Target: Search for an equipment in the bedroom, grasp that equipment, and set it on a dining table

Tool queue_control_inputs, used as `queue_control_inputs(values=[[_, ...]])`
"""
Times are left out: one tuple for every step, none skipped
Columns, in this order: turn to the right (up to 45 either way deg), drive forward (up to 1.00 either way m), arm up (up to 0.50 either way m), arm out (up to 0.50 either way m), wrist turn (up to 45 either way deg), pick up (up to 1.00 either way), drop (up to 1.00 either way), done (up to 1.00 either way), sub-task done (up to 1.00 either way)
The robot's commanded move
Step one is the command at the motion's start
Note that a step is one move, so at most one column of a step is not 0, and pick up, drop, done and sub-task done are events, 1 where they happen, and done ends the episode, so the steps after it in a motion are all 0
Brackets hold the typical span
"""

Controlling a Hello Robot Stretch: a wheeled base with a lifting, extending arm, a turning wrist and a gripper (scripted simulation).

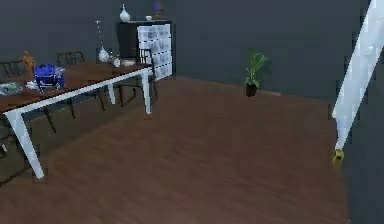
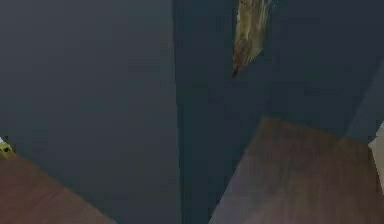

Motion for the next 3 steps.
queue_control_inputs(values=[[30.0,0.0,0.0,0.0,0.0,0.0,0.0,0.0,0.0],[0.0,1.0,0.0,0.0,0.0,0.0,0.0,0.0,0.0],[0.0,1.0,0.0,0.0,0.0,0.0,0.0,0.0,0.0]])
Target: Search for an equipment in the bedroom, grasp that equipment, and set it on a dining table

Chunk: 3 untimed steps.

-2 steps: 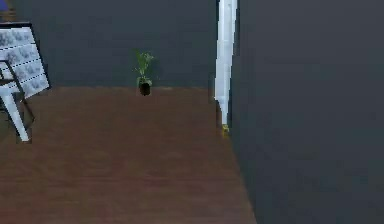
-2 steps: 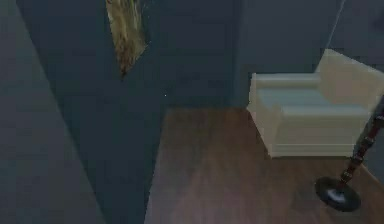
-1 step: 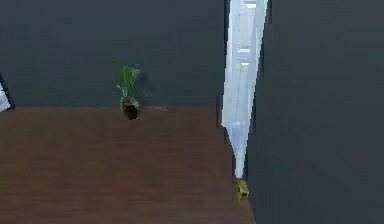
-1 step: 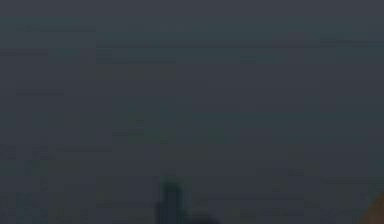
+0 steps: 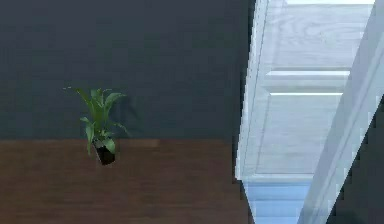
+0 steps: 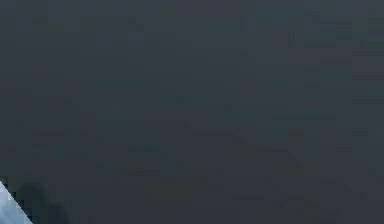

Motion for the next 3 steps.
queue_control_inputs(values=[[3.0,0.0,0.0,0.0,0.0,0.0,0.0,0.0,0.0],[0.0,0.5,0.0,0.0,0.0,0.0,0.0,0.0,0.0],[15.0,0.0,0.0,0.0,0.0,0.0,0.0,0.0,0.0]])
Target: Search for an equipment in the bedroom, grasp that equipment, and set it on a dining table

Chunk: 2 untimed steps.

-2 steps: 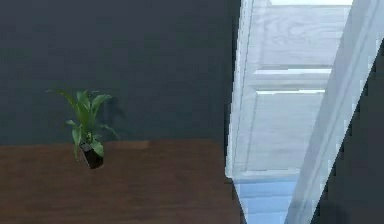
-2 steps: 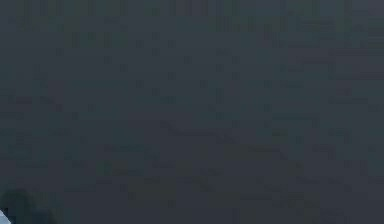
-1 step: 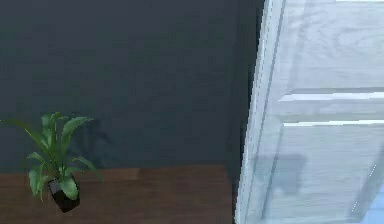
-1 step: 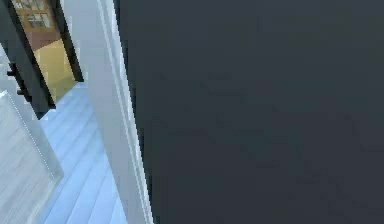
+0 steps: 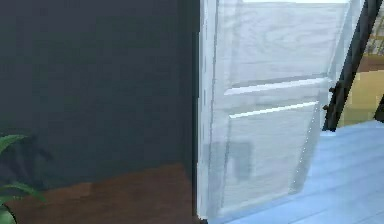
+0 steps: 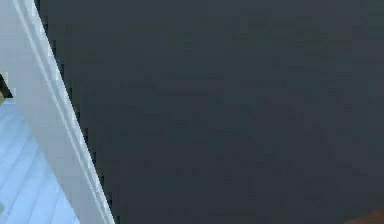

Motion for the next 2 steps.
queue_control_inputs(values=[[0.0,0.65,0.0,0.0,0.0,0.0,0.0,0.0,0.0],[45.0,0.0,0.0,0.0,0.0,0.0,0.0,0.0,0.0]])
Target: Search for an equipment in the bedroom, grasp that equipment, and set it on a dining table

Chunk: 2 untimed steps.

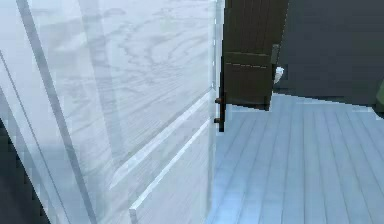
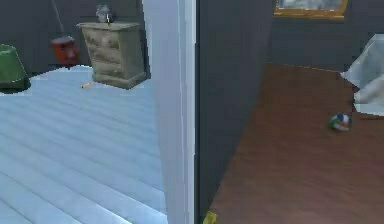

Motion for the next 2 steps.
queue_control_inputs(values=[[24.0,0.0,0.0,0.0,0.0,0.0,0.0,0.0,0.0],[0.0,1.0,0.0,0.0,0.0,0.0,0.0,0.0,0.0]])
